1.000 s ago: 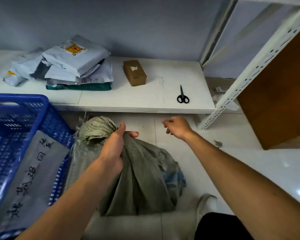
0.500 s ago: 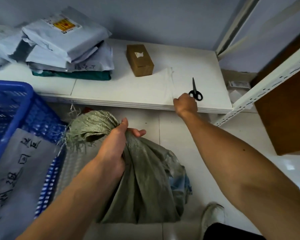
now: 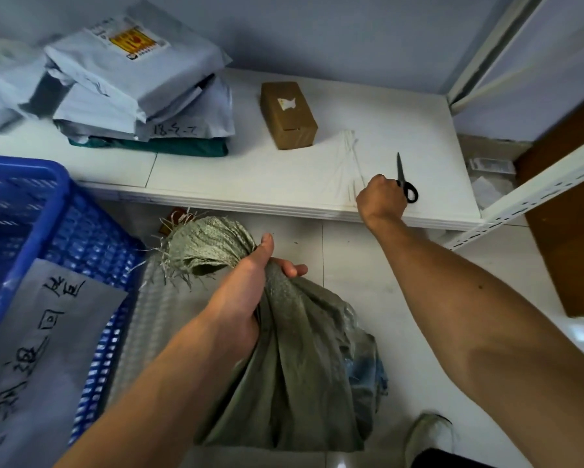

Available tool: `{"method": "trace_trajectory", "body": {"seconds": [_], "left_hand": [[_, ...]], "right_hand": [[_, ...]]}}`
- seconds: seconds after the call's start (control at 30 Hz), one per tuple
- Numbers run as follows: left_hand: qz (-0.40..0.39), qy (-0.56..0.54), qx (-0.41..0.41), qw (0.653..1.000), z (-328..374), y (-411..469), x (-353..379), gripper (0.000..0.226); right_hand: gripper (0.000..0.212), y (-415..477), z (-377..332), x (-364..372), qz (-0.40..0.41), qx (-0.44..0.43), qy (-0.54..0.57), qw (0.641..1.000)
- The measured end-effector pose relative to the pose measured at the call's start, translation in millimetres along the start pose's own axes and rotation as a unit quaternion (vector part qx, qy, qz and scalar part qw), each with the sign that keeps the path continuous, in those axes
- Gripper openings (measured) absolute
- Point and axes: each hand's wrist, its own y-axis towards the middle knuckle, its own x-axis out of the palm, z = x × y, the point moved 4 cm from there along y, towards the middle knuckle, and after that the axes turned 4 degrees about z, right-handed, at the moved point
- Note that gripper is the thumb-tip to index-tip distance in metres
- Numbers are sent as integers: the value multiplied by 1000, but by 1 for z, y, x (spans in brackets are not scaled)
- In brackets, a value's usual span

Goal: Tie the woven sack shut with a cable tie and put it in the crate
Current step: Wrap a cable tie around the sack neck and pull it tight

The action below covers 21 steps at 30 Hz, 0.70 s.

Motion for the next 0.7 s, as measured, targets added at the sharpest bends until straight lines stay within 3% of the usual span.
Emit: {"method": "trace_trajectory", "body": {"seconds": [0.2,0.33,0.5,0.7], "left_hand": [[-3,3,5,1000,0,-5,2,63],[11,9,1,1000,0,-8,1,63],[24,50,-5,998,0,-13,1,65],[44,148,23,988,1,-33,-1,47]], "right_hand": [[9,9,-5,-10,-96,-24,-8,995],[18,4,9,-9,-163,-4,29,986],[21,-16,33,-15,-200,51,127,970],[13,-46,47,-45,-226,94,264,933]]}}
